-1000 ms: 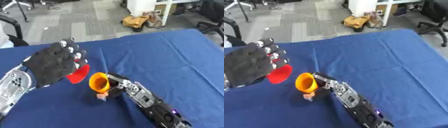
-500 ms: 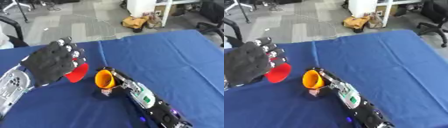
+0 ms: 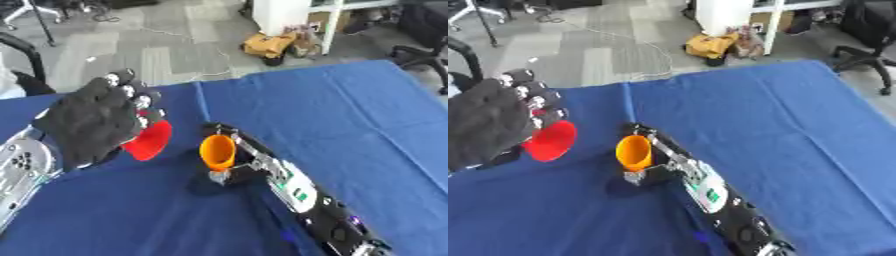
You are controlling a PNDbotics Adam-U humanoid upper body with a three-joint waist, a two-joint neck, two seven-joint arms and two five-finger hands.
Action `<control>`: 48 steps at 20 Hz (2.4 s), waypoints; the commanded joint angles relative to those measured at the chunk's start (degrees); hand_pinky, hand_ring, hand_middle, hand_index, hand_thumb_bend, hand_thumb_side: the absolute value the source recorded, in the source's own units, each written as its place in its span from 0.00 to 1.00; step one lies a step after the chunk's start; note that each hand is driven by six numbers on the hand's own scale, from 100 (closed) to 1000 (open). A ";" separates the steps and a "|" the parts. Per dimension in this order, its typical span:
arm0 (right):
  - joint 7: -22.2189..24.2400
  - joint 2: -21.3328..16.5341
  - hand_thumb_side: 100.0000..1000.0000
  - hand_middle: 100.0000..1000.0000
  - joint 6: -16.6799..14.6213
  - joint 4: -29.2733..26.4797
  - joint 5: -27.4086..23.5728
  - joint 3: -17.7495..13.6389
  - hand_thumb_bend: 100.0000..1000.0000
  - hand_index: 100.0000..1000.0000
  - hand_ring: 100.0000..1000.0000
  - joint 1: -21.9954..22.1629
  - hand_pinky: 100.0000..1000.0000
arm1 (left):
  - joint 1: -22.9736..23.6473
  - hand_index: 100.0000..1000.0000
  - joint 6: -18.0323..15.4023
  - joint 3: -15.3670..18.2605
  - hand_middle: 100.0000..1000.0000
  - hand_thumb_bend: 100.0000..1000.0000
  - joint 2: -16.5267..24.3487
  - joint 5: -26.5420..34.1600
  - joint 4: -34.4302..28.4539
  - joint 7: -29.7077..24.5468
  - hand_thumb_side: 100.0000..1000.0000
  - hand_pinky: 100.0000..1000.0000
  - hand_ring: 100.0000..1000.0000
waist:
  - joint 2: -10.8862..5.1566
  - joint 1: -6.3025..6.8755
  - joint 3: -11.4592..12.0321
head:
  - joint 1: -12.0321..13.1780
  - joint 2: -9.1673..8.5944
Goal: Pour the contents of one cup into another cup.
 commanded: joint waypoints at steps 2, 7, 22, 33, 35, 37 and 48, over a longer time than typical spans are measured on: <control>0.44 -2.84 0.24 0.96 -1.72 -2.73 -0.26 -1.13 0.37 0.89 0.98 -1.51 0.92 | -0.55 0.53 1.29 1.81 0.14 0.18 1.70 1.50 -1.37 -0.35 0.00 0.45 0.13 | -1.35 -0.28 -0.02 | 0.06 0.06; 3.22 -4.01 0.26 1.00 -2.52 -4.46 -1.17 -0.72 0.38 0.92 1.00 -1.56 0.93 | -0.16 0.53 2.49 2.49 0.14 0.17 1.87 3.87 -1.42 -1.03 0.00 0.45 0.13 | -1.46 -0.44 -0.12 | 0.07 0.12; -1.52 -10.91 0.25 0.95 3.01 -12.21 -12.16 -8.53 0.33 0.88 0.96 8.42 0.87 | 6.28 0.49 15.17 10.10 0.17 0.23 -2.76 33.26 10.63 5.83 0.00 0.28 0.14 | -1.09 -1.80 -1.81 | 1.85 -0.03; -18.32 -10.26 0.22 0.93 8.70 -21.35 -18.68 -18.19 0.27 0.88 0.95 10.60 0.86 | 10.48 0.52 10.41 13.52 0.24 0.35 -10.79 60.65 23.11 10.06 0.00 0.30 0.23 | -0.35 -2.66 -3.42 | 3.54 -0.46; -20.20 -10.22 0.22 0.93 9.64 -22.31 -19.01 -18.45 0.27 0.88 0.95 11.14 0.86 | 11.22 0.53 8.44 13.54 0.26 0.40 -12.37 62.69 24.21 9.53 0.00 0.31 0.25 | -0.25 -2.64 -3.22 | 3.40 -0.46; -21.16 -10.02 0.23 0.92 10.17 -22.76 -18.82 -18.15 0.26 0.88 0.94 11.34 0.86 | 12.05 0.55 6.53 13.28 0.29 0.44 -12.42 64.67 24.84 8.50 0.00 0.33 0.29 | -0.13 -2.58 -3.22 | 3.44 -0.49; -21.32 -9.73 0.24 0.92 10.85 -22.46 -18.70 -17.92 0.25 0.87 0.94 11.80 0.85 | 15.83 0.78 4.86 14.00 0.66 1.00 -8.89 60.61 15.78 5.69 0.00 0.55 0.64 | -0.16 -2.33 -3.02 | 3.35 -0.34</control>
